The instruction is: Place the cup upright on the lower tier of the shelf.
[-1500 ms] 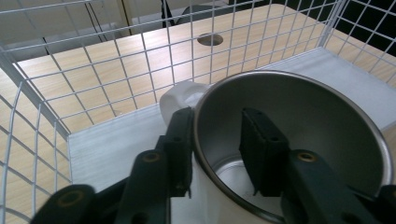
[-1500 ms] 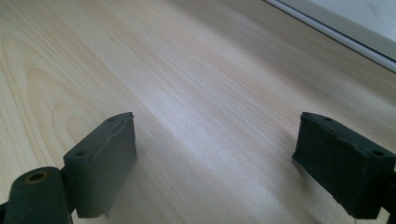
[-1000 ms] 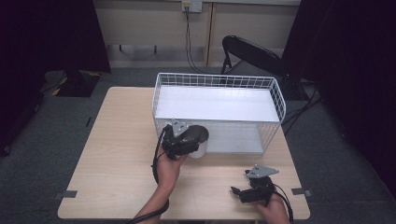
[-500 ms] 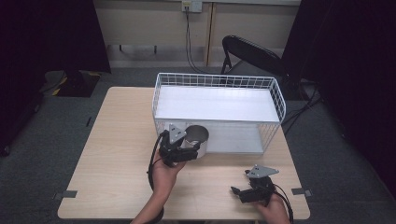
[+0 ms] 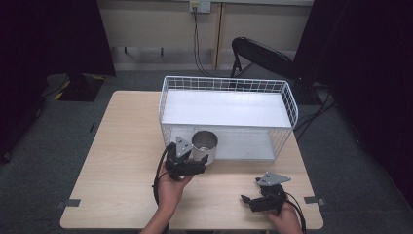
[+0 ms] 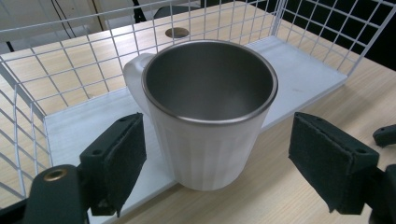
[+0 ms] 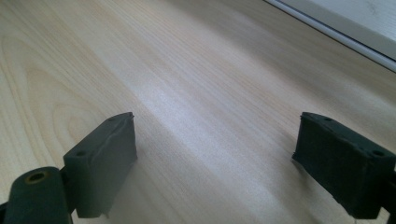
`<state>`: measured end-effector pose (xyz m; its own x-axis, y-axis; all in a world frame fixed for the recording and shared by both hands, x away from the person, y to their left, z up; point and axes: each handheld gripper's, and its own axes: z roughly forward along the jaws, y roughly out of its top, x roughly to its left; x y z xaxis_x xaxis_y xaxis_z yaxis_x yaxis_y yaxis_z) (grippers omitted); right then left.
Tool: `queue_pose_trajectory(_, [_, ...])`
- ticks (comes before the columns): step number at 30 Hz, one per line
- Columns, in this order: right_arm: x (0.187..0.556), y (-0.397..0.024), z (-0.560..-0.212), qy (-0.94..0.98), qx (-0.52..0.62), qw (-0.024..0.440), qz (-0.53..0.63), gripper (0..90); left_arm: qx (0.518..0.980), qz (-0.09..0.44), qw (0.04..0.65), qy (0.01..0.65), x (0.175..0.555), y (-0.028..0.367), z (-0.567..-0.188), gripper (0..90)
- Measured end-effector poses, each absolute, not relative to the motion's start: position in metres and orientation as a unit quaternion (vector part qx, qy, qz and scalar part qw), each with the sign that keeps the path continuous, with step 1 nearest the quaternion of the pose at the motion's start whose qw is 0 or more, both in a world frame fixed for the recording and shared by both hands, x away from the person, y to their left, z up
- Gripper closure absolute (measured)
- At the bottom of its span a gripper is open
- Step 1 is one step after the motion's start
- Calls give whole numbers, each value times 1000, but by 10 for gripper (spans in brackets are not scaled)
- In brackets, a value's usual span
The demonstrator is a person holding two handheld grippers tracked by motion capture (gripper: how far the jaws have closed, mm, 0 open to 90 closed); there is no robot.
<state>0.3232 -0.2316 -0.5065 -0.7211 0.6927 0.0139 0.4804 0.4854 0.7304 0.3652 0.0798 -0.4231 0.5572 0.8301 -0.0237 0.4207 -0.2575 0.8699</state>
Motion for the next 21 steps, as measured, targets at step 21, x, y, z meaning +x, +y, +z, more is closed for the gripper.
queue_pose_trajectory(21, [323,-232,-507,850,345,144,372,116,763,237,424,427,374,64,-453,213])
